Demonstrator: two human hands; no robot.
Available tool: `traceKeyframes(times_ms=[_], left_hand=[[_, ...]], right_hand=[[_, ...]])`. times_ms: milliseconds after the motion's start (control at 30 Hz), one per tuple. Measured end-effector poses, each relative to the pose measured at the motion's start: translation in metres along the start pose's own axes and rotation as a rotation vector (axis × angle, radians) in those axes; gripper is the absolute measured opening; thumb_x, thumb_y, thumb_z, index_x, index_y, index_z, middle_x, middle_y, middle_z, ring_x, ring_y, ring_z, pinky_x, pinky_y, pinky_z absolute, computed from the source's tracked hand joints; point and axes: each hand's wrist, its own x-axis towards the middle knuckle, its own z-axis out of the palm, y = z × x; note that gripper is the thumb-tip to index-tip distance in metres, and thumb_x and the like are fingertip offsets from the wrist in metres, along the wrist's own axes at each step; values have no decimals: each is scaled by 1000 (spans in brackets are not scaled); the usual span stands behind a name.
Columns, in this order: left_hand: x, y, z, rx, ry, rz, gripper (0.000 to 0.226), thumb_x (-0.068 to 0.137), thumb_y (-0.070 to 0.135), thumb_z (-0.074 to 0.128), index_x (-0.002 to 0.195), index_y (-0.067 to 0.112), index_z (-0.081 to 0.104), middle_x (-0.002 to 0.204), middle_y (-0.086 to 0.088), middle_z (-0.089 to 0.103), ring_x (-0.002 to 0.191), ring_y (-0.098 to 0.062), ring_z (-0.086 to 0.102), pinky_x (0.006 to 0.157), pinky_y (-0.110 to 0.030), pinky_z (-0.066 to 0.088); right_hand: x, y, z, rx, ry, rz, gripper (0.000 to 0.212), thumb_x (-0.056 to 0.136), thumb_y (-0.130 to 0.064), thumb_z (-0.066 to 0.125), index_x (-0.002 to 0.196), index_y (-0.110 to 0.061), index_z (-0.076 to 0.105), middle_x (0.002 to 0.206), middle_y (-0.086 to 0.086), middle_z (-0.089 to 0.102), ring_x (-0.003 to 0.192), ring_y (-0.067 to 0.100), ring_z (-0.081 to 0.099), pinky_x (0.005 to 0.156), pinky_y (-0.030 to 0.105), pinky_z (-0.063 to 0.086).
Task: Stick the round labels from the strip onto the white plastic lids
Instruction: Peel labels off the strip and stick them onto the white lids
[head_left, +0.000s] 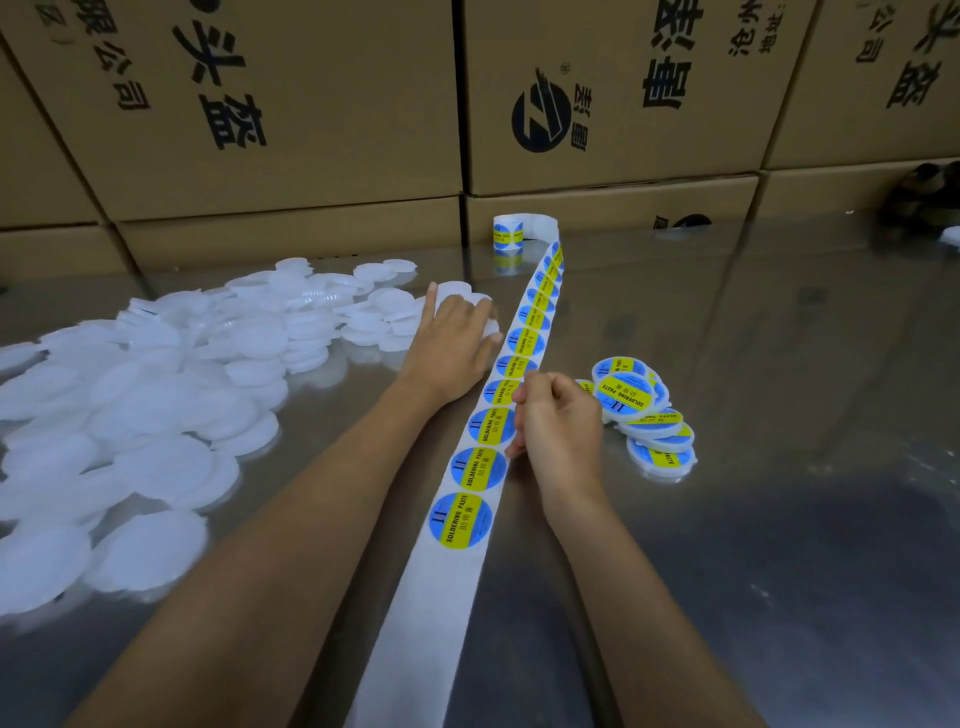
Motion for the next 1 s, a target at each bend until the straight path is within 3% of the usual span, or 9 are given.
traceKeyframes(times_ms=[133, 233, 333, 400, 533, 633, 700, 833, 1000], left_hand=[[-25, 11, -23, -217, 199, -132, 38, 94, 21, 61, 129, 10, 52, 125, -15, 46, 112, -33, 50, 91, -41, 41], [-54, 14, -39, -360, 199, -279, 50, 89, 3, 60, 134, 17, 44, 123, -7, 39, 100, -23, 52, 75, -28, 39], [-80, 18, -56, -538, 154, -409, 52, 87, -1, 59, 133, 19, 45, 100, -2, 56, 83, -20, 52, 68, -23, 35], [-96, 22, -69, -598, 172, -498, 43, 87, 5, 67, 126, 18, 55, 98, 2, 60, 82, -17, 55, 70, -25, 40], [-124, 34, -90, -969, 156, -667, 32, 93, -1, 62, 121, 15, 61, 121, -8, 61, 64, -4, 68, 73, -33, 61], [-145, 37, -105, -1266, 103, -697, 30, 98, -4, 53, 124, 11, 57, 121, -22, 62, 79, -17, 74, 74, -33, 62], [-154, 38, -112, -1374, 61, -669, 30, 100, -4, 49, 125, 12, 55, 112, -20, 69, 87, -27, 75, 74, -31, 61], [-155, 40, -119, -1402, 11, -643, 32, 102, -3, 45, 123, 18, 57, 99, -10, 74, 86, -27, 75, 74, -33, 62], [-152, 37, -122, -1381, -37, -631, 38, 99, -6, 41, 125, 18, 56, 108, -17, 67, 88, -26, 72, 85, -41, 61]], right_hand=[[-1, -1, 0, -24, -44, -15, 28, 92, -13, 47, 83, 12, 52, 60, 10, 43, 54, 26, 43, 39, 19, 39], [-3, -1, 0, -91, -70, -37, 26, 92, -14, 49, 82, 9, 56, 61, 9, 48, 56, 26, 47, 41, 18, 40], [-8, -2, 0, -156, -101, -74, 24, 92, -15, 53, 77, 2, 60, 64, 8, 56, 62, 21, 53, 54, 22, 49], [-15, -2, -1, -210, -150, -115, 21, 91, -15, 58, 74, -3, 61, 70, 8, 63, 66, 15, 56, 67, 30, 50], [-33, -2, -8, -394, -225, -324, 9, 83, -11, 64, 75, -15, 63, 67, -11, 59, 61, 4, 52, 67, 23, 46], [-41, -6, -12, -509, -311, -357, 12, 80, -6, 61, 81, -18, 64, 68, -15, 58, 62, 0, 51, 69, 15, 44], [-45, -10, -13, -553, -420, -304, 17, 81, -1, 59, 88, -14, 66, 75, -12, 61, 71, 0, 55, 77, 20, 47], [-56, -18, -17, -455, -615, -228, 30, 81, 8, 60, 108, -6, 62, 107, 7, 67, 104, 16, 63, 94, 26, 51], [-69, -11, -21, -537, -686, -294, 49, 83, -8, 73, 126, -20, 52, 124, -6, 60, 118, 6, 55, 104, 31, 44]])
